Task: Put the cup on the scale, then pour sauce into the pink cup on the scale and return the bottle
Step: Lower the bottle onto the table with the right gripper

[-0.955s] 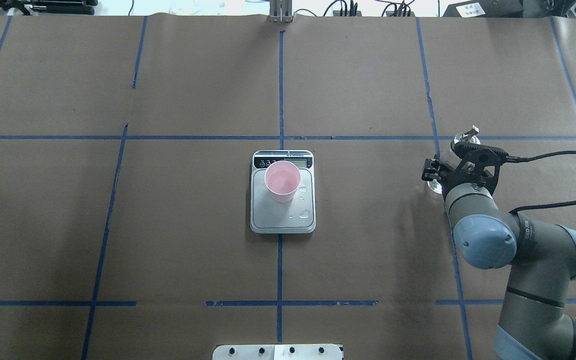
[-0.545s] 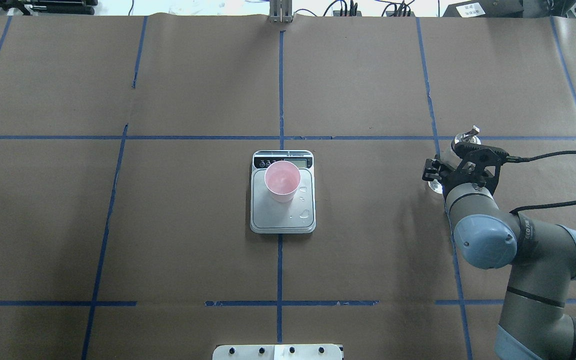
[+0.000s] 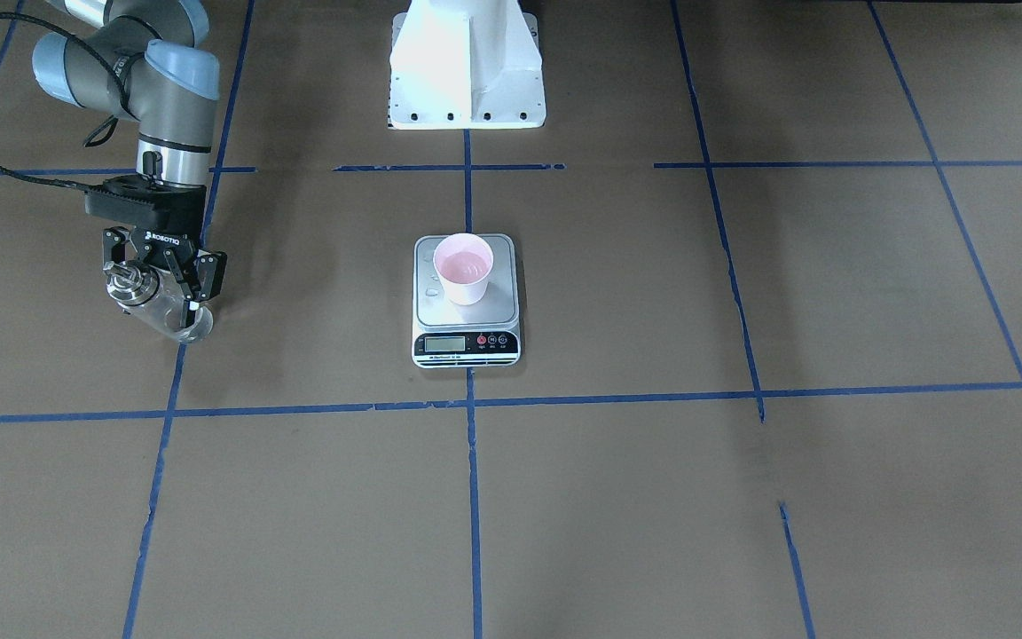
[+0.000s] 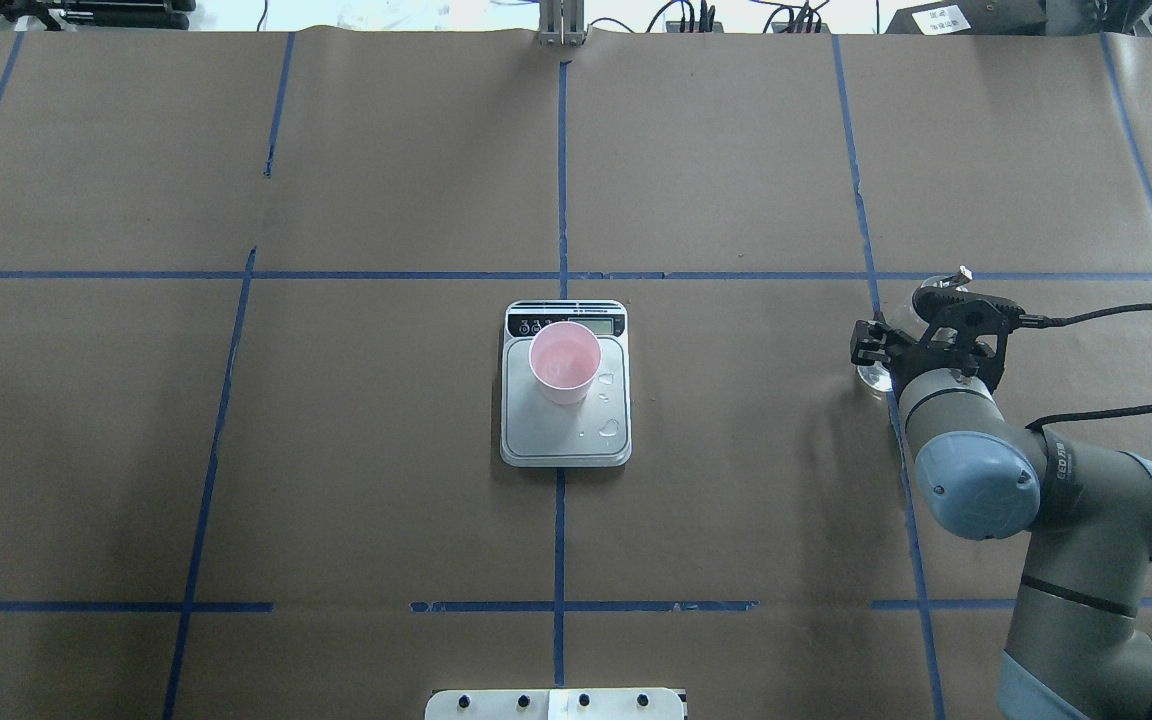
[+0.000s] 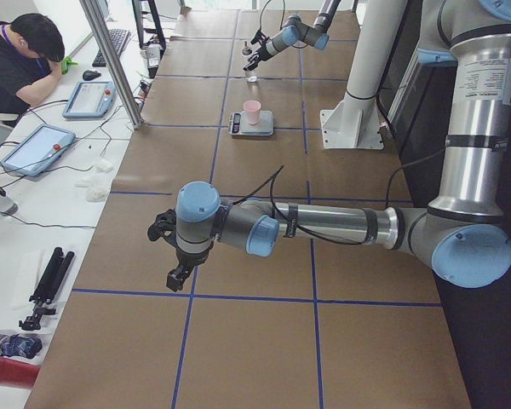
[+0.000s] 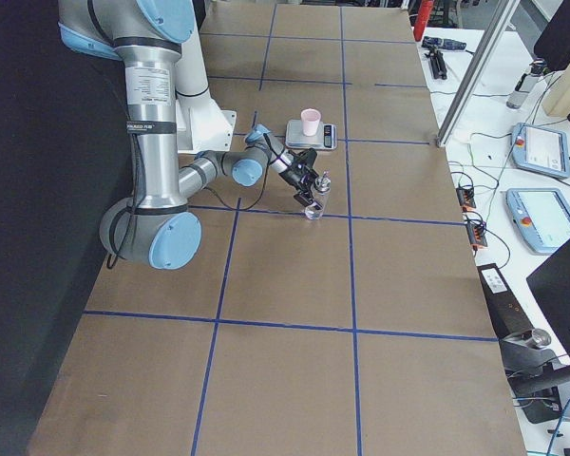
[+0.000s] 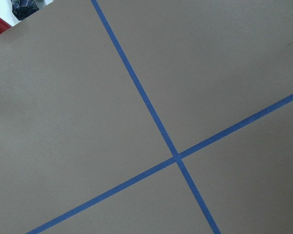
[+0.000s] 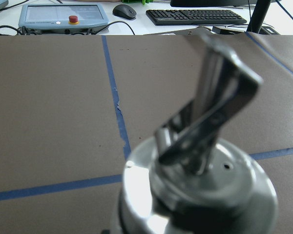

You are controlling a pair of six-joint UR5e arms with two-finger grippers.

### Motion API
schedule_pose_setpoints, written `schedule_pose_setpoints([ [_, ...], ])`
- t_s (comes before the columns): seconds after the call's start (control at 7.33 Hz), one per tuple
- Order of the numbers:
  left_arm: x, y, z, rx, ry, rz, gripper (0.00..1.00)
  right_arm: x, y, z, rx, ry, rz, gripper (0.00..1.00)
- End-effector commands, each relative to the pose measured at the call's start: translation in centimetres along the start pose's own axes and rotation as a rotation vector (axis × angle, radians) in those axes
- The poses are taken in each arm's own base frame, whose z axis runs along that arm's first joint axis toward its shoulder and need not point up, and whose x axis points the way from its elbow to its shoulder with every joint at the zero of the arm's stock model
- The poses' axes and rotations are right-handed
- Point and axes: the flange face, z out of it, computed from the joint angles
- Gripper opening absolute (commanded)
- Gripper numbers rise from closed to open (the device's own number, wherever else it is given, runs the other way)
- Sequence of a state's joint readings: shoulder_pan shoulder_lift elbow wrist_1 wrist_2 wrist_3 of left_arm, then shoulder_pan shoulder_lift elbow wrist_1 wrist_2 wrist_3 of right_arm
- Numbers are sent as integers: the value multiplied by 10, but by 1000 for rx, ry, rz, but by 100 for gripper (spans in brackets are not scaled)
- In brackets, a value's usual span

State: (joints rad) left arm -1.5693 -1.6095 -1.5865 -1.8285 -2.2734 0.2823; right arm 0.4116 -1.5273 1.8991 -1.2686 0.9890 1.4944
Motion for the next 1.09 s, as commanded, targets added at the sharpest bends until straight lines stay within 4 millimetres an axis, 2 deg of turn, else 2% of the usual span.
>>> schedule_pose_setpoints([
  [0.0,1,-1,-1,3,-1,2,100,4,-2,-4,-1,-2,2,100],
  [0.27,0,-1,-1,2,0,3,100,7,-6,-21,-38,-30,14,100],
  [0.41,1,-1,-1,3,-1,4,100,16,1,-30,-51,-34,0,100],
  [0.55,1,-1,-1,3,-1,4,100,19,18,-40,-73,-44,13,100],
  [0.68,1,-2,-2,4,-1,5,100,13,31,-52,-91,-65,40,100],
  [0.82,0,-2,-1,3,-1,4,100,19,36,-64,-103,-71,26,100],
  [0.95,1,-2,-2,4,-1,5,100,38,34,-82,-118,-78,7,100],
])
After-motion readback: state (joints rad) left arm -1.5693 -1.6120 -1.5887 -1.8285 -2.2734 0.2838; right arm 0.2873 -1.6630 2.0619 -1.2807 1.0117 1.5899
